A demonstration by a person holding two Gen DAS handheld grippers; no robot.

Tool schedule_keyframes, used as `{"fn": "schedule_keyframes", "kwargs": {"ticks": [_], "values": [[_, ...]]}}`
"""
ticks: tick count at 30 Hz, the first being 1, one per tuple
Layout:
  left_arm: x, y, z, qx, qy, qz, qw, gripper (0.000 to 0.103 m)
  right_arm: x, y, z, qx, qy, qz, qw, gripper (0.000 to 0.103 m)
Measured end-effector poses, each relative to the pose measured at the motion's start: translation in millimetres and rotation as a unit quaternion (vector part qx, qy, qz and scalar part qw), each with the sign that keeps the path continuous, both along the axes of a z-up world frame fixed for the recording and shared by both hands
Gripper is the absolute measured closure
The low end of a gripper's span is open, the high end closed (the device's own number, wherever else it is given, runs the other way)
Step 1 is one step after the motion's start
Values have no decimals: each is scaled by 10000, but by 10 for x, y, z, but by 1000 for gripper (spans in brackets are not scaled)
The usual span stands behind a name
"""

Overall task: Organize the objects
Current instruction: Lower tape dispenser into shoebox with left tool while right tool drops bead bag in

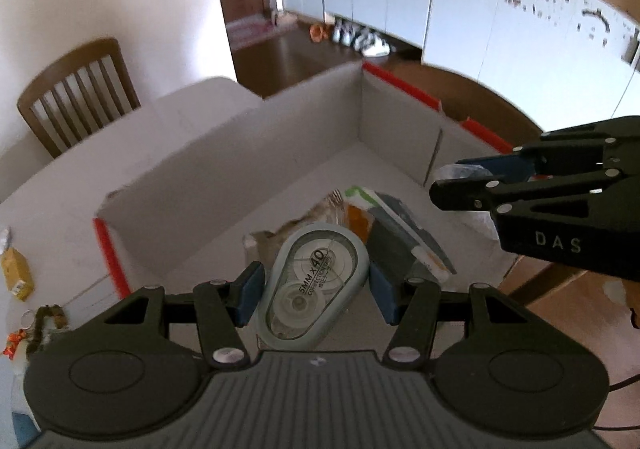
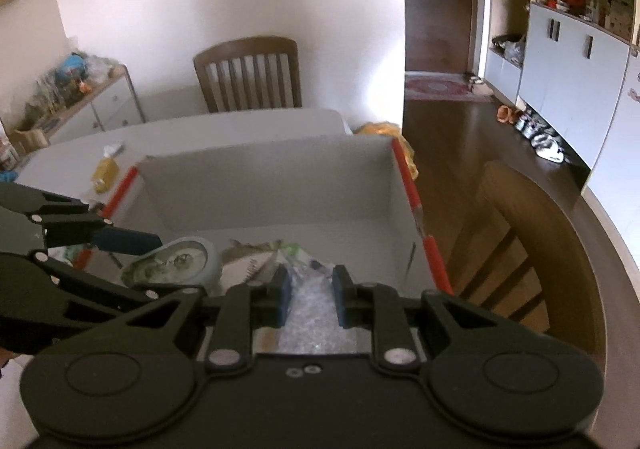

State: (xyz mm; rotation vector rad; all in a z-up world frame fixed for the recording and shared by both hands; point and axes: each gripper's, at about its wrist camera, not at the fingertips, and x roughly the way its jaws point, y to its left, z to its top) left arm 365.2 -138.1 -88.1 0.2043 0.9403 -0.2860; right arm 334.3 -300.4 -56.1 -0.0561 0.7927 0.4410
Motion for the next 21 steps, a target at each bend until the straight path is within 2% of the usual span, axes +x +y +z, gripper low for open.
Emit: {"fn": "schedule_keyframes", "kwargs": {"ticks": [9,16,21], "values": [[160,-102,-201,86,500,21,9987,46,26,-6,-140,-62,190,114,9997,80],[142,-110,-217,2,570,-25,9984,47,19,-97,-135,-28,237,101,9997,76],[96,-63,-151,-75,468,55,9989,47,-14,-146,-94,47,223,83,9997,75]]}}
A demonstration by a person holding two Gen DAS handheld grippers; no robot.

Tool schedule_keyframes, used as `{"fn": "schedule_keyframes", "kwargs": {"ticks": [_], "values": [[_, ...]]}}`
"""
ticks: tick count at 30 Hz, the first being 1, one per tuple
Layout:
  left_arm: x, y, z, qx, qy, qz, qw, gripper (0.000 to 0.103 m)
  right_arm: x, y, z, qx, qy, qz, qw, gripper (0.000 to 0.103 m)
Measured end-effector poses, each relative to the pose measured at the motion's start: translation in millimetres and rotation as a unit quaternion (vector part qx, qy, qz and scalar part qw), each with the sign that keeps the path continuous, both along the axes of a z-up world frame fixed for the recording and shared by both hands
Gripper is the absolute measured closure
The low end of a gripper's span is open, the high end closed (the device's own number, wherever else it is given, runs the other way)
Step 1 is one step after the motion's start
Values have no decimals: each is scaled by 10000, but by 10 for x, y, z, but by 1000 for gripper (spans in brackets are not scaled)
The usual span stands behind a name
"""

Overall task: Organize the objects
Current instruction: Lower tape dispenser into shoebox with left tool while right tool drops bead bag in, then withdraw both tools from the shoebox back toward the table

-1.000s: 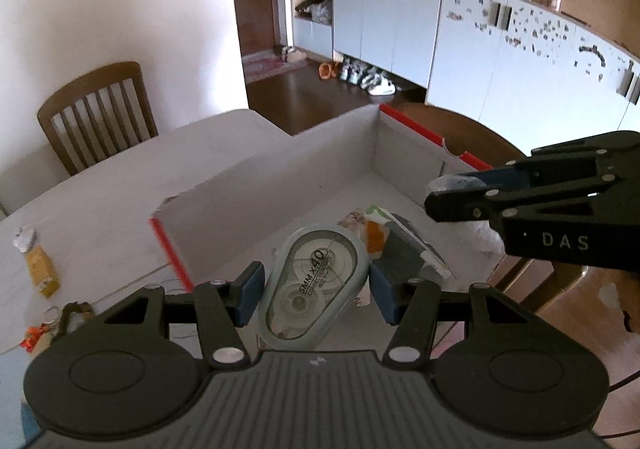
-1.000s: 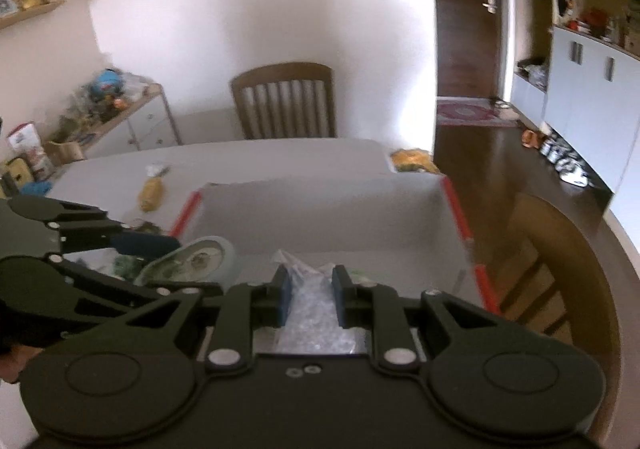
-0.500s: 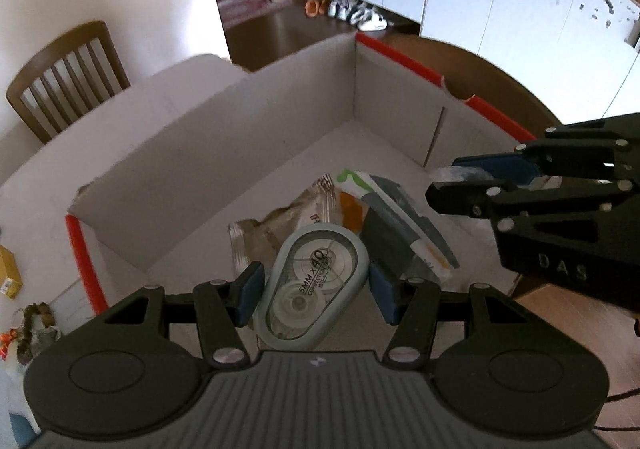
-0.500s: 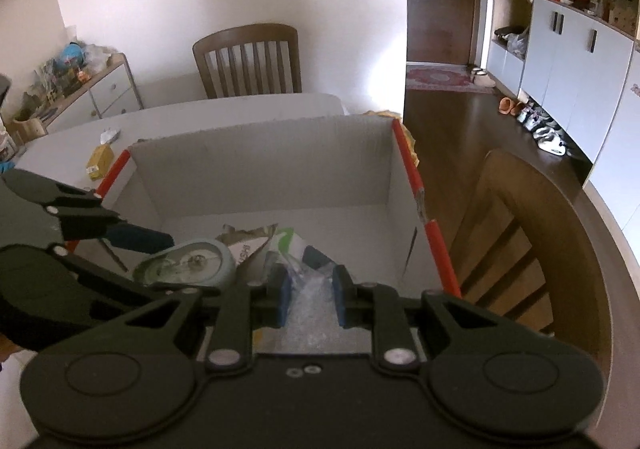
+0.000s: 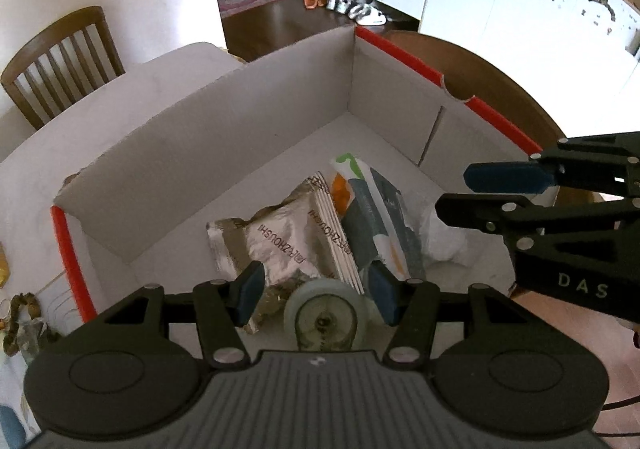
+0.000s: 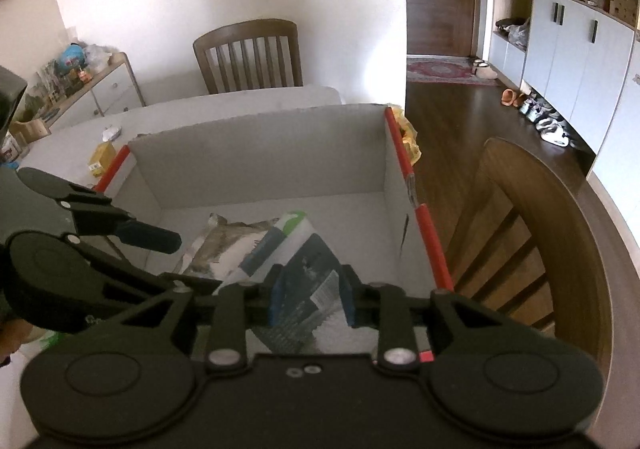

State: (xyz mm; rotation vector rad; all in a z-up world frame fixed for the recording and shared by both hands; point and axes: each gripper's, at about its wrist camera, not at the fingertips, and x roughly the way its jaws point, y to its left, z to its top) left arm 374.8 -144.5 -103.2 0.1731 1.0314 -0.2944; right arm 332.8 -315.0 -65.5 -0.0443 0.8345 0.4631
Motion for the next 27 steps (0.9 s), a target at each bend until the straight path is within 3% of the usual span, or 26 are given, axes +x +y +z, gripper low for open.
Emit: {"fn": "schedule_keyframes", "kwargs": {"ticks": [18,27], "values": [[-540,548,600,-644,-901,481,9927,46,-441,326,489,270,-419,411,9979,73],[-956,1114,849,-798,-1393,746,9842,46,-733,851,734,364,-604,615,9956,62]]}}
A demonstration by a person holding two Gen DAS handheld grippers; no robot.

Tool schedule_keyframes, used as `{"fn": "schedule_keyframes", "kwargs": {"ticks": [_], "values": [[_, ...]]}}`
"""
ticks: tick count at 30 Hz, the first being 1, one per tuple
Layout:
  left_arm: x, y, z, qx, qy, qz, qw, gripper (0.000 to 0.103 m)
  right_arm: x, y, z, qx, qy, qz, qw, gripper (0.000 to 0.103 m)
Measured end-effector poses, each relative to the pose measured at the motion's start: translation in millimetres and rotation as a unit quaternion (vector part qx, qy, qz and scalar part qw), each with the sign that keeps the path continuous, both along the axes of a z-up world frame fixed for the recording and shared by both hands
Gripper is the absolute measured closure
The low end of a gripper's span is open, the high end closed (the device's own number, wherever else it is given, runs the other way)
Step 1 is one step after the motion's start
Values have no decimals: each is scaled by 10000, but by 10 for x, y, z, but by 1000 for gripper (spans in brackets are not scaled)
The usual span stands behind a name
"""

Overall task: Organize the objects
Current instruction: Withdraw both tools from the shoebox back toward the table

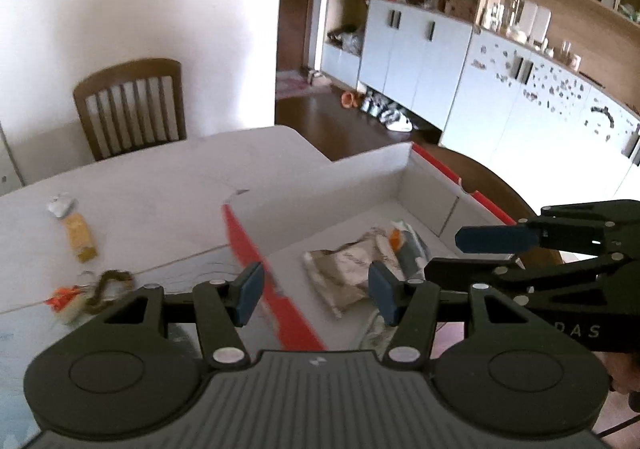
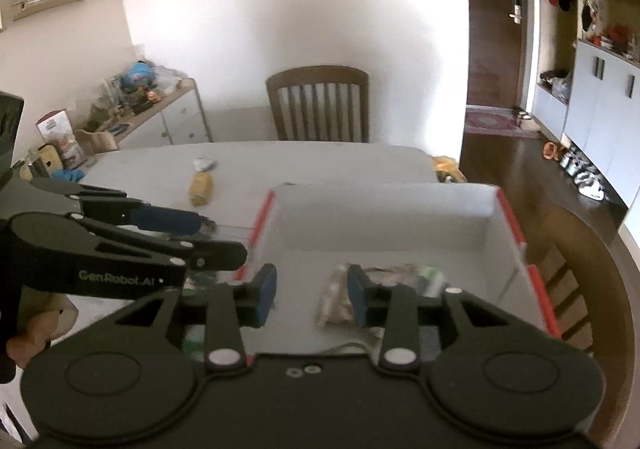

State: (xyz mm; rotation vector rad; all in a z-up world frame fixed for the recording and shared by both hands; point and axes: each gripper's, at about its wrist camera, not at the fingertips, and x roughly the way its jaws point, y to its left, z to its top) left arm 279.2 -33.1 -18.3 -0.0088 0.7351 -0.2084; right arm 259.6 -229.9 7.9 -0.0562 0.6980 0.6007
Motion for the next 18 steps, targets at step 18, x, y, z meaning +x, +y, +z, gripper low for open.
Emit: {"fn": "schedule_keyframes", "kwargs": {"ticks": [18], "values": [[-457,1278,-103,-86,-8,351,9993,32,-404,1039,-79,-119,33,-54,9999,39]]}}
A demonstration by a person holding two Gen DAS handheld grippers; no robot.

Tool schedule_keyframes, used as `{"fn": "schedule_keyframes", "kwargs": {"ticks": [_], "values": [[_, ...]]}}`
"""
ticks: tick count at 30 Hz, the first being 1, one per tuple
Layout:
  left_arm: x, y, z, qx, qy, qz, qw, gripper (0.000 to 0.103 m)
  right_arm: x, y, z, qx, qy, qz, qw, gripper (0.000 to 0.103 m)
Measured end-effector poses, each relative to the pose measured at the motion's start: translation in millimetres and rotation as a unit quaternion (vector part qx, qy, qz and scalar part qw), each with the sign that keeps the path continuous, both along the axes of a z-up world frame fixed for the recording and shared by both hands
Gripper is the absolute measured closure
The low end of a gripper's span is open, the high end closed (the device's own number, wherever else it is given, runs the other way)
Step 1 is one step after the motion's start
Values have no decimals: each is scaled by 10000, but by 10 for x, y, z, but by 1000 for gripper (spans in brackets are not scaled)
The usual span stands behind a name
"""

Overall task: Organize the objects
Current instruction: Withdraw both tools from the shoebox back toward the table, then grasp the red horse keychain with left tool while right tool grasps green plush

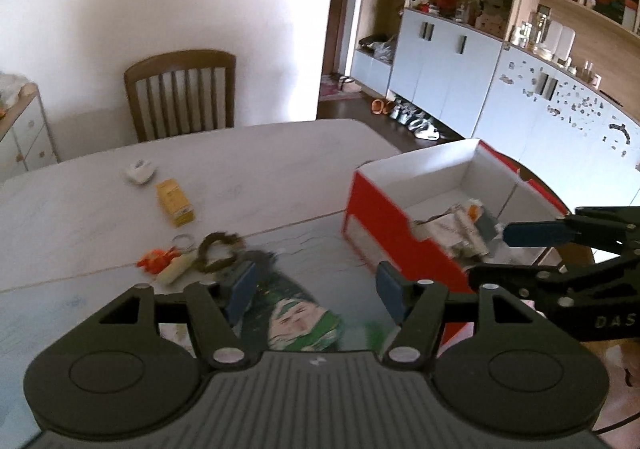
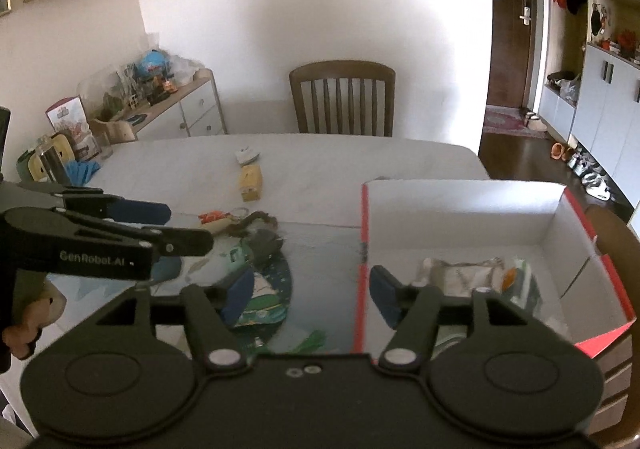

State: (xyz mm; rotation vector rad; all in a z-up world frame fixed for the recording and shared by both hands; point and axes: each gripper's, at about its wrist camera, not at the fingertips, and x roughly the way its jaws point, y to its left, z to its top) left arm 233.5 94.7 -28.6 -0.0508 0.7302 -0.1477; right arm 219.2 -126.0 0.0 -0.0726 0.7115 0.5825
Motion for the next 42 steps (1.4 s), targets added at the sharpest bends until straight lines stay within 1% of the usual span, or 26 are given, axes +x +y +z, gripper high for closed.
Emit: {"fn": "schedule_keyframes", "kwargs": {"ticks": [2,4,6,7,9,11,13,16,17,19,24,28,32,39,41,42], "values": [[-9,124,-41,-17,27,42,10000,27,-28,99,-31,-50,31,3,10000,35],[-12,257,-87,-51,67,66,9999,27,-52,190,-61,-100,54,-14,9999,28],[-4,383,-132,-100,116,110,9998,22,-80,279,-86,-131,76,12,9999,26],[-3,435,-154,-135,132,128,9997,21,-87,337,-99,-166,93,39,9998,22],[12,535,-215,-173,199,150,9995,21,-98,427,-131,-241,105,83,9996,18],[35,618,-274,-189,250,182,9993,20,-98,522,-171,-291,136,152,9994,16],[60,707,-337,-228,298,203,9991,14,-95,600,-212,-332,159,191,9991,12],[113,865,-430,-375,336,275,9984,2,-81,716,-266,-415,155,233,9987,9],[134,922,-460,-425,329,329,9980,0,-74,749,-289,-453,167,241,9985,9],[181,1020,-509,-471,295,385,9977,0,-37,827,-342,-525,239,258,9980,8],[402,1229,-662,-390,427,524,9970,0,85,975,-471,-656,406,270,9967,9],[638,1410,-781,-178,478,694,9963,0,176,1049,-597,-717,521,282,9957,9],[914,1585,-947,-107,590,791,9951,0,252,1116,-697,-766,625,363,9944,9],[1243,1687,-1197,342,638,781,9943,0,412,1167,-853,-791,877,316,9925,11],[1307,1713,-1265,432,674,787,9937,0,440,1175,-887,-803,924,306,9920,11],[1317,1740,-1276,411,619,798,9940,0,451,1179,-903,-814,943,305,9917,12]]}}
